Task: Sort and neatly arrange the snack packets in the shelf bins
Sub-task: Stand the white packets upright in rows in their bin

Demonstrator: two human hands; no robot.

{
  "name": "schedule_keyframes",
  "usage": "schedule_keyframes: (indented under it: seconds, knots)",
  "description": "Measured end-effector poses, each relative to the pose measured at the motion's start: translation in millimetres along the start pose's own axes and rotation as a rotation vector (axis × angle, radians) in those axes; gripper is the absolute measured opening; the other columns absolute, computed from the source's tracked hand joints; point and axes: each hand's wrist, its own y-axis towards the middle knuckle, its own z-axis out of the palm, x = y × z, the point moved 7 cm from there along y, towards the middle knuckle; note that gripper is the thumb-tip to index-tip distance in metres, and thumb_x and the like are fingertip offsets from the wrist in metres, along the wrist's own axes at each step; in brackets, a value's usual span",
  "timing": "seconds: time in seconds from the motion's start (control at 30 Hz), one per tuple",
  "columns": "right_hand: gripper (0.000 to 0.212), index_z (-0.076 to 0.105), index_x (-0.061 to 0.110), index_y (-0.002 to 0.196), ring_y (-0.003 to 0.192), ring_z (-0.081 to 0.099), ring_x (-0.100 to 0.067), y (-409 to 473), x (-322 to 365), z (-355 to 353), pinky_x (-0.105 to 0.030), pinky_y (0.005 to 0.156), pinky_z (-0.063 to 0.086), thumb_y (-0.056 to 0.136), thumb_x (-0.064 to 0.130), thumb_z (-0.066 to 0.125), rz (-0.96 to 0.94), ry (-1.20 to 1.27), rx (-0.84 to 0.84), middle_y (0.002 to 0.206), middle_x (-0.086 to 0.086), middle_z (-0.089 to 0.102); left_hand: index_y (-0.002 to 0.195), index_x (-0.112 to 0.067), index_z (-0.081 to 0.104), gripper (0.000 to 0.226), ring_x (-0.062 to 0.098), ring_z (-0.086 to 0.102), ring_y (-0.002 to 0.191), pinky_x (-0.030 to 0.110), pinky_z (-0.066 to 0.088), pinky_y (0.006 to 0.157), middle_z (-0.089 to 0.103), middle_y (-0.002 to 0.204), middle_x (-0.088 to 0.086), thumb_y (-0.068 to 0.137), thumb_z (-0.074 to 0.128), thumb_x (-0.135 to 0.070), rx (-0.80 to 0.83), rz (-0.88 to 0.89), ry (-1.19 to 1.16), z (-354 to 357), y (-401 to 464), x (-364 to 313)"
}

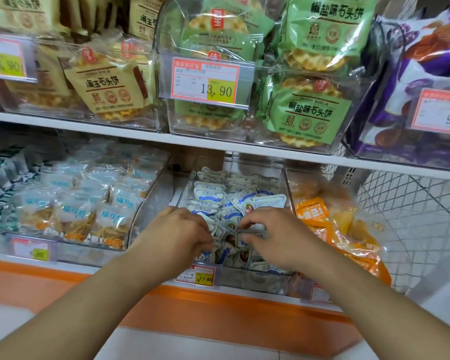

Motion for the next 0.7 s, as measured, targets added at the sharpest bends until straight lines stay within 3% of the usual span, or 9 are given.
schedule_keyframes:
  seconds: [0.17,0.2,0.3,0.4,0.47,0.6,0.7]
  knots:
    - [0.019,0.076,0.032,0.112,0.111,0.053,-0.014,20,10,21,-0.029,0.079,0.015,0.094,0.038,0.073,-0.044,-0.201,0.014,0.108,0.009,0.060,0.101,-0.050,0.077,0.025,0.012,0.061,0.104,0.036,0.037,0.096,0.072,0.108,-0.027,0.084,0.079,-0.033,0.015,-0.070,0.080,9,2,12]
    - [0.015,0.076,0.029,0.103,0.104,0.055,-0.017,25,8,26,-0.030,0.080,0.023,0.091,0.038,0.076,-0.036,-0.216,0.019,0.098,0.007,0.061,0.099,-0.050,0.077,0.025,0.012,0.062,0.103,0.036,0.035,0.096,0.072,0.107,-0.027,0.082,0.081,-0.033,0.016,-0.075,0.057,10,2,14]
    - [0.016,0.075,0.019,0.089,0.073,0.062,-0.022,36,-1,42,-0.028,0.059,0.042,0.081,0.030,0.084,0.046,-0.295,0.026,0.069,0.000,0.060,0.094,-0.047,0.079,0.021,0.007,0.062,0.103,0.029,0.023,0.097,0.073,0.105,-0.027,0.078,0.084,-0.033,0.007,-0.066,-0.025,12,0,18]
    - [0.008,0.077,0.018,0.083,0.068,0.065,-0.024,43,-8,46,-0.030,0.060,0.052,0.078,0.016,0.082,0.117,-0.287,0.030,0.068,-0.003,0.065,0.095,-0.044,0.078,0.016,-0.001,0.060,0.104,0.023,0.018,0.100,0.072,0.109,-0.028,0.083,0.079,-0.034,-0.017,-0.049,-0.095,10,-3,20]
    - [0.013,0.080,0.018,0.083,0.072,0.069,-0.024,44,-8,44,-0.035,0.066,0.061,0.075,0.010,0.076,0.146,-0.221,0.045,0.075,-0.004,0.071,0.096,-0.044,0.078,0.015,-0.004,0.059,0.104,0.024,0.021,0.103,0.071,0.110,-0.028,0.085,0.078,-0.034,-0.030,-0.044,-0.121,9,-5,21]
    - [0.018,0.083,0.026,0.080,0.076,0.067,-0.003,37,-7,17,-0.017,0.060,0.048,0.083,0.011,0.075,0.160,0.010,-0.073,0.080,0.011,0.076,0.097,-0.045,0.078,0.015,-0.001,0.056,0.110,0.023,0.018,0.103,0.070,0.114,-0.027,0.085,0.079,-0.035,-0.021,-0.069,-0.137,5,-6,23]
    - [0.019,0.080,0.028,0.072,0.071,0.067,0.002,27,-13,-10,-0.020,0.064,0.052,0.086,0.016,0.081,0.141,0.206,-0.223,0.073,0.016,0.074,0.095,-0.048,0.078,0.017,0.000,0.053,0.115,0.022,0.011,0.102,0.068,0.119,-0.027,0.086,0.079,-0.034,0.006,-0.110,-0.126,9,-6,24]
